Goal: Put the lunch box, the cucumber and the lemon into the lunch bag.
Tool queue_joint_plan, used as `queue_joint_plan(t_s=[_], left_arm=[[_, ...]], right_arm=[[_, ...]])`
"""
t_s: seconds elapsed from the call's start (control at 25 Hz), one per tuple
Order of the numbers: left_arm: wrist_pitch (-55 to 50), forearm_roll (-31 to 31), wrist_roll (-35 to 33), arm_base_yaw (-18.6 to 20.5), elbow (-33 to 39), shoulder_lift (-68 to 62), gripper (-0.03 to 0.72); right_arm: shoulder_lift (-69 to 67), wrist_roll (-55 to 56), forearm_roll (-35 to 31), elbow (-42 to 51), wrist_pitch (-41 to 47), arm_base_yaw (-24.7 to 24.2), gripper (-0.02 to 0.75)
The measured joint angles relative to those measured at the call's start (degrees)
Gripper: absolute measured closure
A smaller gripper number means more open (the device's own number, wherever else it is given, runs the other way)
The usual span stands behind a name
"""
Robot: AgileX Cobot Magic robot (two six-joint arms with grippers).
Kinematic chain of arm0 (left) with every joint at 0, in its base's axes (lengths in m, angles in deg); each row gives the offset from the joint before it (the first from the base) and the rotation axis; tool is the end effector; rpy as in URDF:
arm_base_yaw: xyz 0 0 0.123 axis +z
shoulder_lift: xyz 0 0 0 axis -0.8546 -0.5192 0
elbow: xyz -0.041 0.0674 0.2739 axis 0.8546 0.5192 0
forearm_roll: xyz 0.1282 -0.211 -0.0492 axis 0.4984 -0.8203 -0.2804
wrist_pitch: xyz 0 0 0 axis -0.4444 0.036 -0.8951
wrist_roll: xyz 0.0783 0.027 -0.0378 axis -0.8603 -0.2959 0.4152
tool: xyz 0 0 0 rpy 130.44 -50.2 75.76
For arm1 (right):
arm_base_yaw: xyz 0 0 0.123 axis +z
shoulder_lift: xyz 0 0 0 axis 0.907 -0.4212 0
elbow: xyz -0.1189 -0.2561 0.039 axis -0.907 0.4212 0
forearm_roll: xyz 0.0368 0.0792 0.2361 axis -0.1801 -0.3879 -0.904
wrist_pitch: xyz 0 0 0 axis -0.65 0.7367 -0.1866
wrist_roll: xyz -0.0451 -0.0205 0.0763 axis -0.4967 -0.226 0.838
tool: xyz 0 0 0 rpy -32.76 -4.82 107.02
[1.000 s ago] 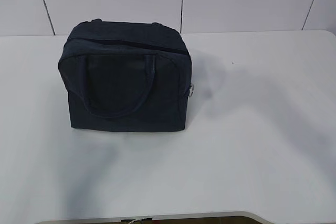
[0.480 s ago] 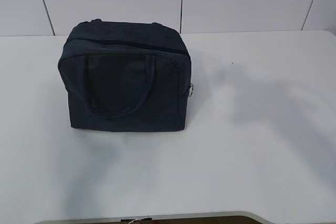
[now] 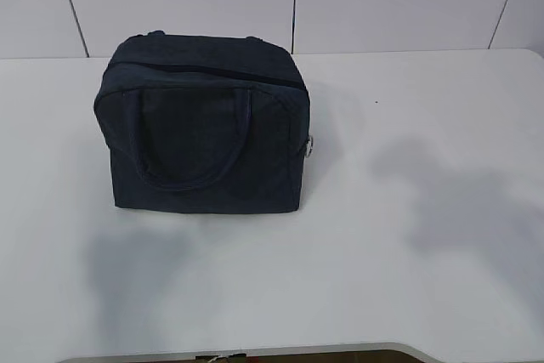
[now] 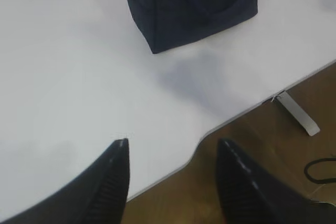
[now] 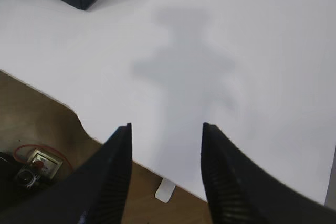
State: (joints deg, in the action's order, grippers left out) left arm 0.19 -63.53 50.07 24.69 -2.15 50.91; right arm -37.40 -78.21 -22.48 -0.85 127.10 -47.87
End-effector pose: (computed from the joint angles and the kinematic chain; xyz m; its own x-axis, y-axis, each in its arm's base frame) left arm 0.0039 0.0070 0.3497 -0.4891 0.3070 -0.8164 0.4886 0.8718 0.0351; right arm 0.0731 0.0172 0.3995 -0.5557 -0.4967 -0.6667 -0.4519 0.8536 -0.2592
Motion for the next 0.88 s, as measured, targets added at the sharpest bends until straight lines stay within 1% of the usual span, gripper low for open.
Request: queue_joint_plan(t_s=[0.28, 0.56, 0.72, 0.88], left_arm=[[6.4, -2.5, 0.0, 0.0, 7.1, 6.2, 0.305], [9.3, -3.4, 0.0, 0.0, 12.5, 11.2, 0.306], [10.3, -3.6, 0.0, 0.0, 14.3, 13.8, 0.306], [11.1, -3.7, 0.0, 0.0, 15.0, 14.3, 0.306]], right_arm=[[7.1, 0.0, 0.0, 6.2, 0.0, 0.0, 0.383], [14.3, 2.3, 0.0, 10.1, 0.0, 0.1, 0.383], [19.7, 5.7, 0.0, 14.5, -2.8, 0.1, 0.383], [24.8, 6.8, -0.1, 19.0, -4.3, 0.1, 0.383]])
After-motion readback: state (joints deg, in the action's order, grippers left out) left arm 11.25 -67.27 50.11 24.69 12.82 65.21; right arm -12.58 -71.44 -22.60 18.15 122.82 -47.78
